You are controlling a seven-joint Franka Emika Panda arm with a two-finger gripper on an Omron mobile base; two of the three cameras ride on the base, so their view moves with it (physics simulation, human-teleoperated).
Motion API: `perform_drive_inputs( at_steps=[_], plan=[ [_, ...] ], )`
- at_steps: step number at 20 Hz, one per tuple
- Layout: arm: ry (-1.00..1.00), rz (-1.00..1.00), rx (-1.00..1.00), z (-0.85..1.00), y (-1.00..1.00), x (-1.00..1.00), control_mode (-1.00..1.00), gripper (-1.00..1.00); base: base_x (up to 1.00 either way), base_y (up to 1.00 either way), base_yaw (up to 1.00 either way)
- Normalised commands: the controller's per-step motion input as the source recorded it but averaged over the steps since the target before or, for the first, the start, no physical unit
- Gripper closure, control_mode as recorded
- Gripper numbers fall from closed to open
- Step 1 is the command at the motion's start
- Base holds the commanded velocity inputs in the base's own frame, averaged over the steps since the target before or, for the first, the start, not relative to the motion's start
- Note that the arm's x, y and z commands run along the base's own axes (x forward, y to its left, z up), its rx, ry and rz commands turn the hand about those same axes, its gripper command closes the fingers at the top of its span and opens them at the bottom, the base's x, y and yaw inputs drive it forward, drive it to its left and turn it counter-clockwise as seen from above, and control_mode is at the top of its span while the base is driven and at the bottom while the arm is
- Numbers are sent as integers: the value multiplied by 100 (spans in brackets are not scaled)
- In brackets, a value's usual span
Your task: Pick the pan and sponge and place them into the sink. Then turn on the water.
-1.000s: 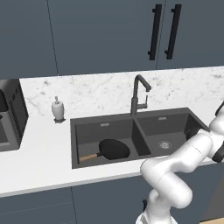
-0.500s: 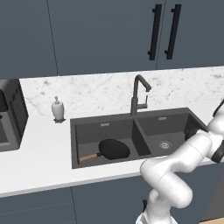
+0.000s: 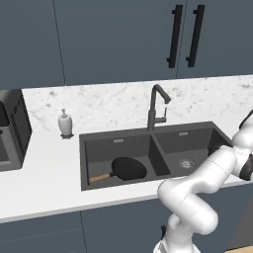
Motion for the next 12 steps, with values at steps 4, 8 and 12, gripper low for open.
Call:
perform_drive_inputs(
  at_steps=[4, 8, 12],
  plan=[
    [0, 0, -3, -9, 59, -39, -100, 100, 0, 0, 0],
    [-2, 0, -3, 0, 54, -56, -100, 100, 0, 0, 0],
    [-4, 0, -6, 0, 63, -56, -100, 100, 0, 0, 0]
  ],
)
